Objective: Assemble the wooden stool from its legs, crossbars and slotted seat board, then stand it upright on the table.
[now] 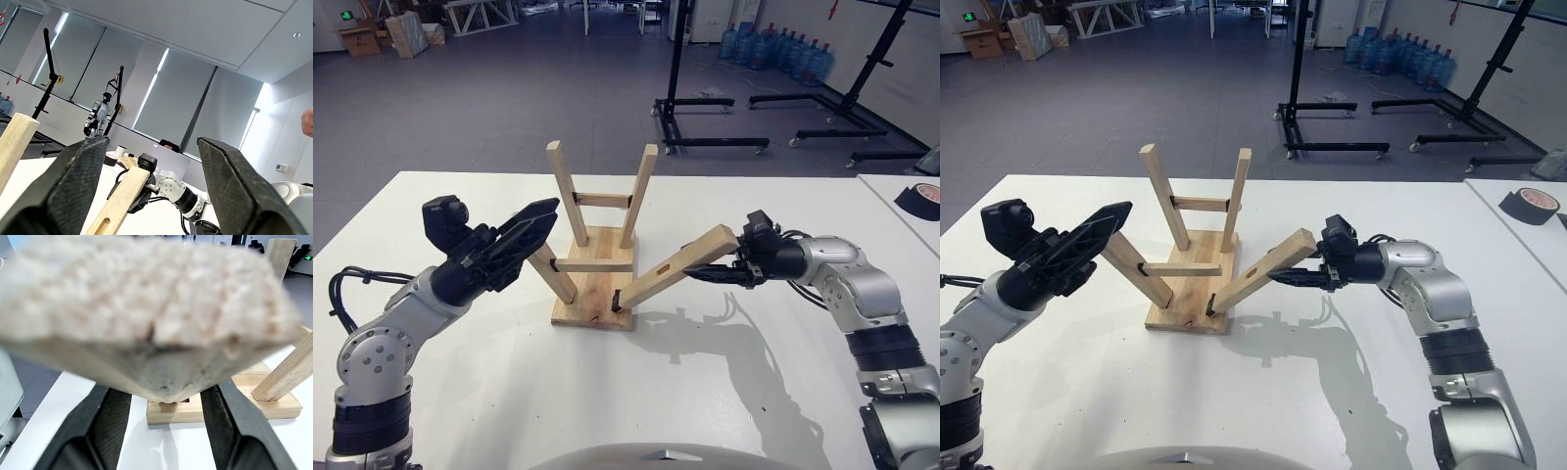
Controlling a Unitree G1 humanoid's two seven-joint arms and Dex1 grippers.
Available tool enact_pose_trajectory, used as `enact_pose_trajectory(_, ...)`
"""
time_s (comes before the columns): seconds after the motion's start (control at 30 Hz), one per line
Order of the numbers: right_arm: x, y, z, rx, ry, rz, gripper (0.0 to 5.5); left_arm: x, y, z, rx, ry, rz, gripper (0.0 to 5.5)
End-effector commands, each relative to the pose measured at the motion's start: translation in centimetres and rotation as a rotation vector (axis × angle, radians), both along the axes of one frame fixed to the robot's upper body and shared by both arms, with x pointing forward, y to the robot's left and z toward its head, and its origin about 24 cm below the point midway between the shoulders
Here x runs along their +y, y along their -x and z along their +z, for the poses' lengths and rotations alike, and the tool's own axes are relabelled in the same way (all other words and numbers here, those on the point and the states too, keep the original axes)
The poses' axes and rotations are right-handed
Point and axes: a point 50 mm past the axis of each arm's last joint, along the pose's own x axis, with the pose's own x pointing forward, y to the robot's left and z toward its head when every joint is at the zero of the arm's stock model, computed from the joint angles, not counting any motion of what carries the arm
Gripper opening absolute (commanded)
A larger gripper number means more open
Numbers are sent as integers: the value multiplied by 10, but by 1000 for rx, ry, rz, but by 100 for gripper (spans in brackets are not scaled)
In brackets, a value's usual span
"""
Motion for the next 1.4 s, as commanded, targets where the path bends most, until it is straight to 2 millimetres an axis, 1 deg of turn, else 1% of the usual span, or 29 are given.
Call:
enact_pose_trajectory(0.03, 2, -10, 11, -30, 60, -54, 203, -2, 2, -2, -6, -20, 13, 331)
enact_pose_trajectory(0.13, 5, -12, 16, -11, 77, -74, 203, -5, 5, -4, -10, -15, 19, 331)
enact_pose_trajectory(0.3, 7, -6, 15, -47, 225, -11, 203, -6, 7, -7, -10, -5, 42, 331)
enact_pose_trajectory(0.37, 5, -5, 16, -67, 289, 24, 203, -7, 7, -7, -12, -3, 54, 331)
enact_pose_trajectory(0.47, 2, -8, 23, -84, 347, 56, 203, -9, 7, -8, -16, -2, 64, 331)
enact_pose_trajectory(0.57, 6, -16, 33, -88, 383, 77, 203, -9, 8, -9, -22, -4, 96, 331)
enact_pose_trajectory(0.63, 12, -18, 49, -95, 365, 102, 203, -2, 4, -7, -42, -24, 177, 331)
enact_pose_trajectory(0.7, 15, -18, 62, -103, 355, 120, 203, 8, 0, 1, -82, -34, 270, 331)
enact_pose_trajectory(0.77, 18, -18, 69, -108, 384, 133, 203, 21, -3, 13, -135, -41, 347, 331)
enact_pose_trajectory(0.83, 21, -17, 72, -105, 410, 145, 203, 29, -6, 18, -157, -67, 398, 331)
enact_pose_trajectory(0.9, 24, -17, 73, -100, 438, 153, 203, 32, -10, 17, -155, -81, 417, 331)
enact_pose_trajectory(1.0, 27, -19, 67, -87, 469, 138, 203, 30, -11, 15, -156, -91, 408, 331)
enact_pose_trajectory(1.13, 30, -24, 59, -68, 484, 95, 203, 24, -18, 5, -126, -117, 391, 331)
enact_pose_trajectory(1.27, 35, -27, 58, -75, 490, 74, 203, 18, -24, -4, -102, -135, 379, 331)
enact_pose_trajectory(1.4, 39, -26, 59, -73, 538, 98, 203, 13, -25, -10, -85, -141, 375, 331)
